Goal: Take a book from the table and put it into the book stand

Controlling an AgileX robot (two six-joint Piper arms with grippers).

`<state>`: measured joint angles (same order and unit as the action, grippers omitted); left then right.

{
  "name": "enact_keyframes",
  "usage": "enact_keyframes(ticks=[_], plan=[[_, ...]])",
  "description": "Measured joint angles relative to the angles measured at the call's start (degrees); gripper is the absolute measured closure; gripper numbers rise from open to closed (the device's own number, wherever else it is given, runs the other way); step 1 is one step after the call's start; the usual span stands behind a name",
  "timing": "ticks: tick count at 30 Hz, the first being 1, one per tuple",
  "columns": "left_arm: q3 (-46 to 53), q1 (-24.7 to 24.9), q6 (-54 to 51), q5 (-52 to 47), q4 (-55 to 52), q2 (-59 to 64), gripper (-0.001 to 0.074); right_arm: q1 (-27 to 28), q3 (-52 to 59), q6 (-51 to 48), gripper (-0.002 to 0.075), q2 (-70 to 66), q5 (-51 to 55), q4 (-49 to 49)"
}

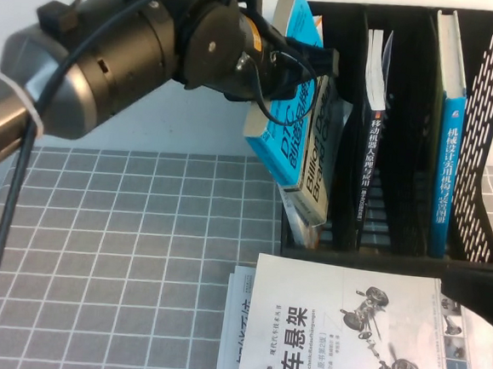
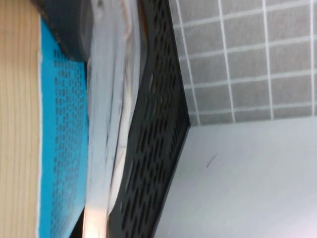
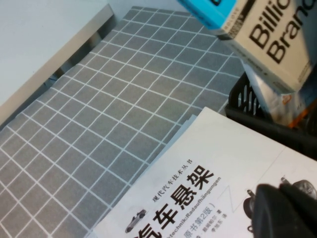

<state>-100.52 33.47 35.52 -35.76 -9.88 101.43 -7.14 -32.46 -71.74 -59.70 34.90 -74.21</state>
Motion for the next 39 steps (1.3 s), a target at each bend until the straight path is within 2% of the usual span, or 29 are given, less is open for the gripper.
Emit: enact_keyframes(ticks=[12,14,18,20,22,24,26,30,32,35,39], plan=[[-1.12,0.0,-1.18,5.63,-0.37,3.87,0.054,0.0,0.0,0.13,0.073,-0.1,2.11,-0.11],[-1.21,0.0,-1.32,6.23,-0.37,4.4,0.0486,0.0,0.0,0.13,0.073,-0.62,3.05,-0.11],[-1.21,0.0,-1.34,6.87,-0.25,4.96,0.029,0.0,0.0,0.13,0.073,-3.16,4.52,-0.11],[-1.21,0.0,-1.34,6.87,-0.02,4.96,0.0241,0.0,0.0,0.01,0.073,-5.24,4.77,-0.23],[-1.36,0.0,-1.44,6.3,0.15,4.74,0.0234,-0.24,0.0,-1.51,0.073,-8.53,5.87,-1.1],[-1.98,0.0,-1.97,4.14,0.3,4.41,0.0267,-0.88,0.0,-4.83,0.073,-12.73,8.3,-3.67],[-3.27,0.0,-3.61,0.32,0.42,3.72,0.0335,-2.13,-0.81,-8.41,0.073,-16.96,10.69,-6.31],[-6.14,0.0,-8.79,-7.59,0.17,-0.15,0.0583,-7.1,-5.02,-12.96,0.073,-26.02,11.46,-10.59],[-6.88,-0.11,-11.55,-9.77,0.1,-2.63,0.0664,-9.85,-7.85,-14.59,0.073,-30.02,10.57,-12.31],[-7.1,-0.11,-14.73,-12.16,-0.13,-6.81,0.0714,-13.85,-12.9,-16.95,0.073,-36.14,8.14,-14.61],[-7.36,-0.11,-16.81,-14.87,-0.83,-11.77,0.0731,-17.62,-18.74,-20.11,0.073,-42.66,4.68,-18.1]])
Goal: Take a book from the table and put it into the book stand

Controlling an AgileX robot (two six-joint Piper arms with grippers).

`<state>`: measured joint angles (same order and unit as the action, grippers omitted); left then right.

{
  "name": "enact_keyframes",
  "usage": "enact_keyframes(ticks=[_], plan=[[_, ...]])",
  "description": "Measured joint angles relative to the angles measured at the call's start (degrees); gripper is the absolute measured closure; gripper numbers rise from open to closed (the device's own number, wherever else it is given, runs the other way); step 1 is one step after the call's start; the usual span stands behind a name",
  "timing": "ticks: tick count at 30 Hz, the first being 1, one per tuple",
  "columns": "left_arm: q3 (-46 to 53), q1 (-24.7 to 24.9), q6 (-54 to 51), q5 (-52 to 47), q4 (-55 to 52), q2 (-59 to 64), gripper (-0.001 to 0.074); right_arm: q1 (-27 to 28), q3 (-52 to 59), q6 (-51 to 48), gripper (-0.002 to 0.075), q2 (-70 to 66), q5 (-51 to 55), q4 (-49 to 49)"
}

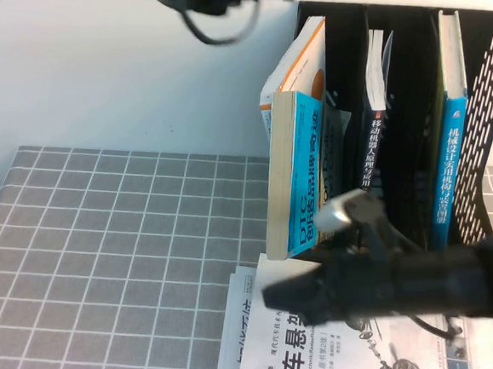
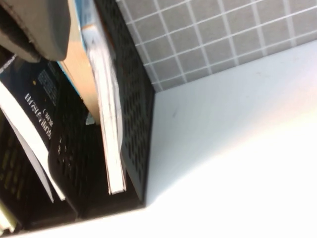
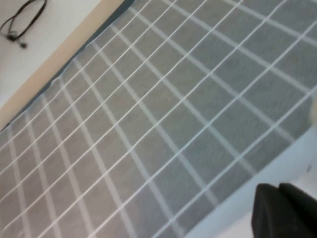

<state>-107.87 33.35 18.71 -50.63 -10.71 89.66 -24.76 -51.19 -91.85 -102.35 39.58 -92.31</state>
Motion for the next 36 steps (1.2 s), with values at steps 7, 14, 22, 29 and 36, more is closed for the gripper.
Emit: enact_keyframes(ticks=[7,14,22,29,36], plan=[[-0.08,0.0,-2.7,-6.3,-1.19,-6.09,0.0734,-0.5,-8.28,-5.86,0.073,-6.03,-4.24,-3.81],[-0.08,0.0,-3.07,-9.1,-1.5,-10.47,0.0734,-0.5,-18.38,-6.53,0.073,-6.33,-9.49,-4.14],[0.36,0.0,-3.21,-13.35,-1.63,-13.26,0.0734,-0.5,-24.8,-6.53,0.073,-6.33,-14.69,-4.94],[14.98,0.0,-3.21,-2.34,0.11,-23.79,0.0735,-0.5,-24.9,-4.06,0.073,-5.83,-8.67,-4.3],[41.49,0.0,-3.43,14.51,3.01,-40.8,0.0735,-0.5,-25.23,14.77,0.073,1.07,9.54,22.1]])
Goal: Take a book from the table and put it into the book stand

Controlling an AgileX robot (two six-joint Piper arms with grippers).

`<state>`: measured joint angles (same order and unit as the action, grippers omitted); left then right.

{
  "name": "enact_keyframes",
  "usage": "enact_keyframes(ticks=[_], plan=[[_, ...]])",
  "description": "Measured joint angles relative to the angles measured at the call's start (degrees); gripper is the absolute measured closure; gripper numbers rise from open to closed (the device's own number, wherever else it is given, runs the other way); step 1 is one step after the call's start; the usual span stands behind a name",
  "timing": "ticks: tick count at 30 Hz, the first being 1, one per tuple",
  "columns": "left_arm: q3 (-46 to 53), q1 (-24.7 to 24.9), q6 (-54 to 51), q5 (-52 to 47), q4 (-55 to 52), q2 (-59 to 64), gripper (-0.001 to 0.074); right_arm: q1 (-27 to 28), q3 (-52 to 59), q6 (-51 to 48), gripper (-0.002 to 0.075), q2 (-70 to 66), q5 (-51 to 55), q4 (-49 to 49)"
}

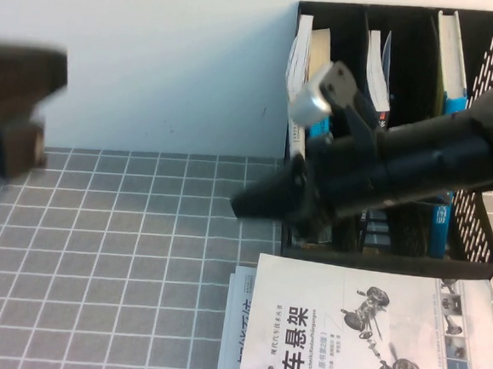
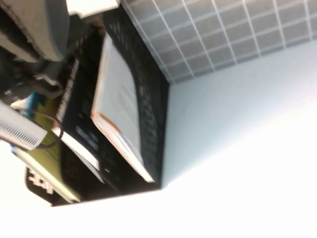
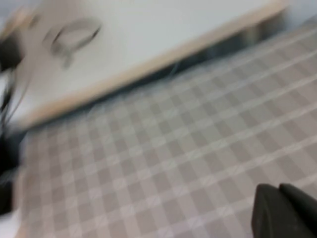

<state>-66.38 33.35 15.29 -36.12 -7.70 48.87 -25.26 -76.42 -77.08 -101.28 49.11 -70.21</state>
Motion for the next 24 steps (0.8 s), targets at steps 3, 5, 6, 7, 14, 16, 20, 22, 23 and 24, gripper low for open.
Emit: enact_keyframes(ticks=[3,5,6,7,14,16,20,22,23,24], plan=[[9.69,0.0,-0.12,5.23,0.48,-5.99,0.0736,0.0,0.0,11.56,0.073,3.2,8.13,13.1],[15.58,0.0,-0.23,8.71,0.48,-9.22,0.0736,0.0,0.0,18.57,0.073,5.15,11.9,22.2],[18.72,0.0,-0.21,10.95,0.48,-11.01,0.0736,0.0,0.0,22.74,0.073,6.23,13.53,27.02],[21.12,0.0,-0.21,12.88,0.32,-12.45,0.0736,0.0,0.0,26.16,0.073,7.35,14.7,31.02],[34.89,0.0,-0.25,25.14,-6.32,-21.31,0.0736,0.0,4.85,49.36,0.073,18.62,15.45,60.0],[36.38,0.0,-0.36,25.68,-7.92,-21.87,0.0736,0.0,7.81,52.49,0.073,23.15,13.18,64.72],[37.26,0.0,-0.34,24.8,-8.28,-21.97,0.0736,0.0,16.32,57.31,0.073,34.69,4.83,70.71],[37.34,0.0,-0.38,24.5,-8.16,-21.97,0.0736,0.0,20.83,59.92,0.073,40.0,0.66,73.57],[37.34,0.0,-0.38,24.4,-8.16,-21.97,0.0736,0.0,23.46,61.58,0.073,42.94,-1.51,75.27],[37.34,0.0,-0.38,24.27,-8.16,-21.97,0.0736,0.0,26.15,63.43,0.073,45.86,-3.41,77.1]])
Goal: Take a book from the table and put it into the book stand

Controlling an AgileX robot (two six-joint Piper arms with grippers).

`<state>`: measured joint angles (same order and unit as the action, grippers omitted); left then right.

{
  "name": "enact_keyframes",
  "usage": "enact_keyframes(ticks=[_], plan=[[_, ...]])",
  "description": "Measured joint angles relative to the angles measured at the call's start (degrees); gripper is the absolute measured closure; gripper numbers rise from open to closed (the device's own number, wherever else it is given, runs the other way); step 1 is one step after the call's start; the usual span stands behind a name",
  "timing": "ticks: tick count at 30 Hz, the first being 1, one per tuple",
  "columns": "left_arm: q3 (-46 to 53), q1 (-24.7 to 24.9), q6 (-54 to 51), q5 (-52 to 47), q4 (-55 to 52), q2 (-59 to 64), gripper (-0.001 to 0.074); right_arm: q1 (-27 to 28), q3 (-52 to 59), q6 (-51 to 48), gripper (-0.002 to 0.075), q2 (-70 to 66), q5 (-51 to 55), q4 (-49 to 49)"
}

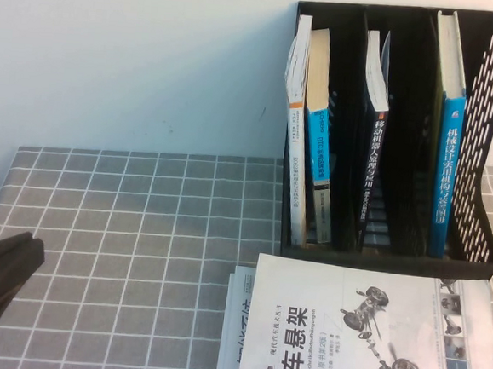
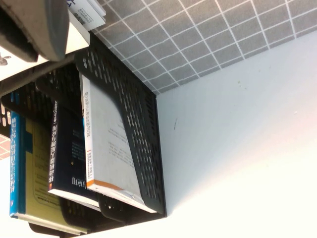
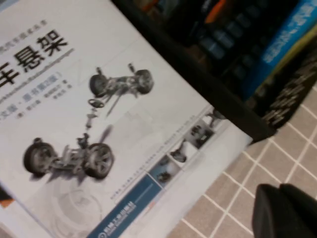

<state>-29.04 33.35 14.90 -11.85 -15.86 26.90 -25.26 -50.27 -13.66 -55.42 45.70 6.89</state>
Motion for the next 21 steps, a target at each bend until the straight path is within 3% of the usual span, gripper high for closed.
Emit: enact_keyframes(ticks=[9,15,21], plan=[[0.0,0.0,-0.09,-0.1,-0.37,0.0,0.0736,0.0,22.07,30.55,0.073,24.87,-7.39,21.97],[0.0,0.0,-0.09,-0.12,-0.37,0.0,0.0737,0.0,31.35,38.81,0.073,36.05,-8.63,25.01],[0.0,0.0,-0.09,-0.21,-0.37,0.0,0.0737,0.0,33.43,40.37,0.073,39.15,-12.82,27.05]])
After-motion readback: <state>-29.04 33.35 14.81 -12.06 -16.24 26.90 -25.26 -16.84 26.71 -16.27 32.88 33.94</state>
